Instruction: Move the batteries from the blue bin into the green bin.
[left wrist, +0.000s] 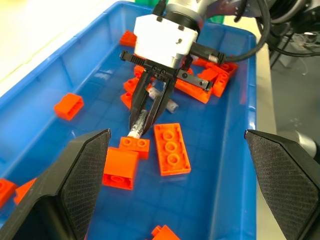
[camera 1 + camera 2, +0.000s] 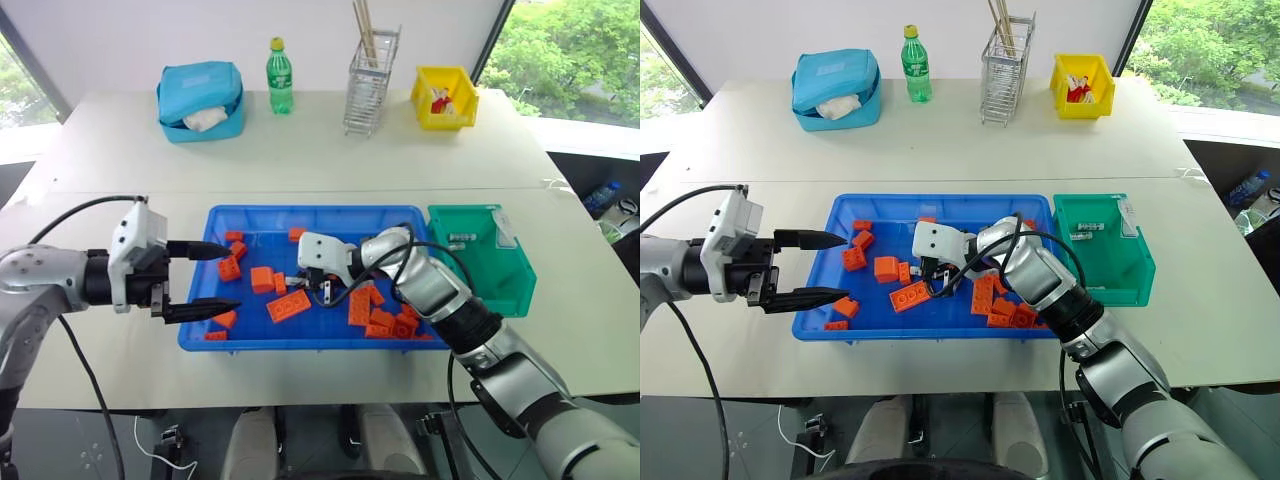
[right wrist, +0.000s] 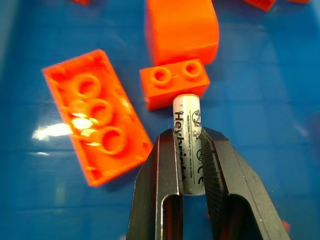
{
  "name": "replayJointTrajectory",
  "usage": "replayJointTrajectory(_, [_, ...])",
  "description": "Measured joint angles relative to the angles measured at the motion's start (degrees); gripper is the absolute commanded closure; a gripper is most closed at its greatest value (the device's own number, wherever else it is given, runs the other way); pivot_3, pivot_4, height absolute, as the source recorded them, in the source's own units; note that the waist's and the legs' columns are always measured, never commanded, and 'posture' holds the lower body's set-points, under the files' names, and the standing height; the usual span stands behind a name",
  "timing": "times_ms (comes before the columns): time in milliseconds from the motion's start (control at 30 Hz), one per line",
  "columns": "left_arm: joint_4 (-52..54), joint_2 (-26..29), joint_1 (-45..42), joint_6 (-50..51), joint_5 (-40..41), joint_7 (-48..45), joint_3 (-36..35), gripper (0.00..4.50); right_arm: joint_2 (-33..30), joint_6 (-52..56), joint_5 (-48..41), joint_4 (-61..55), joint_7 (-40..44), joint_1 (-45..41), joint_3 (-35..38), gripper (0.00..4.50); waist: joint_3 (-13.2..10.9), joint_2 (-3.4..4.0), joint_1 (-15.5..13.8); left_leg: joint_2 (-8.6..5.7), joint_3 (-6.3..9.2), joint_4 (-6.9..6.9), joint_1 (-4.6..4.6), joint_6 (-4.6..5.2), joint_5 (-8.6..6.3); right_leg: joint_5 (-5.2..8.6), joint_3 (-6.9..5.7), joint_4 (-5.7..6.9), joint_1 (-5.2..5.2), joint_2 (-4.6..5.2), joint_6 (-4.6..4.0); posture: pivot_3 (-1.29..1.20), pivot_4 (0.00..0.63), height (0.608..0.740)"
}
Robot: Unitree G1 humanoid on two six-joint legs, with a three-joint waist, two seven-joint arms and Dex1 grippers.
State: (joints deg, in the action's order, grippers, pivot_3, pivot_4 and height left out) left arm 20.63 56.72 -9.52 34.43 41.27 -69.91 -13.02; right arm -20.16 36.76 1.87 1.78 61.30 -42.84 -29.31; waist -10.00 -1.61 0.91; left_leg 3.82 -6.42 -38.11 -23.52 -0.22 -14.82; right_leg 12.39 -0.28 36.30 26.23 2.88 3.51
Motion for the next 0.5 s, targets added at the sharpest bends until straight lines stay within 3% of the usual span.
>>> replayJointTrajectory(133, [-0.47,-1.2,-0.78,-0.09,-0.02,-0.5,1.53,0.0,-2.73,9.29,-6.5,-5.93,0.71,-2.59,8.54,4.46,0.0,-0.01,-0.27,-0.01,0.0,-0.02,-0.03,-0.01,0.0,0.0,0.0,-0.01,0.0,0.02,0.0,0.0,0.15,0.736])
replayJointTrajectory(267, [-1.33,-1.99,-2.87,-0.23,-0.02,-1.04,2.87,0.0,-13.42,17.26,-11.89,-11.04,0.59,-4.92,20.85,4.46,0.0,-0.02,-0.69,-0.04,0.01,-0.01,-0.05,0.0,-0.01,0.01,-0.01,-0.12,-0.03,0.06,-0.02,0.0,0.15,0.736])
replayJointTrajectory(500, [-4.17,-3.21,-5.42,-1.56,-1.23,-2.3,4.98,0.0,-33.43,18.53,-13.47,-10.89,0.94,6.96,32.58,4.46,-0.02,0.0,-0.1,-0.06,0.01,0.06,-0.06,0.03,-0.02,0.02,0.01,-0.18,0.01,0.03,-0.01,0.0,0.15,0.736])
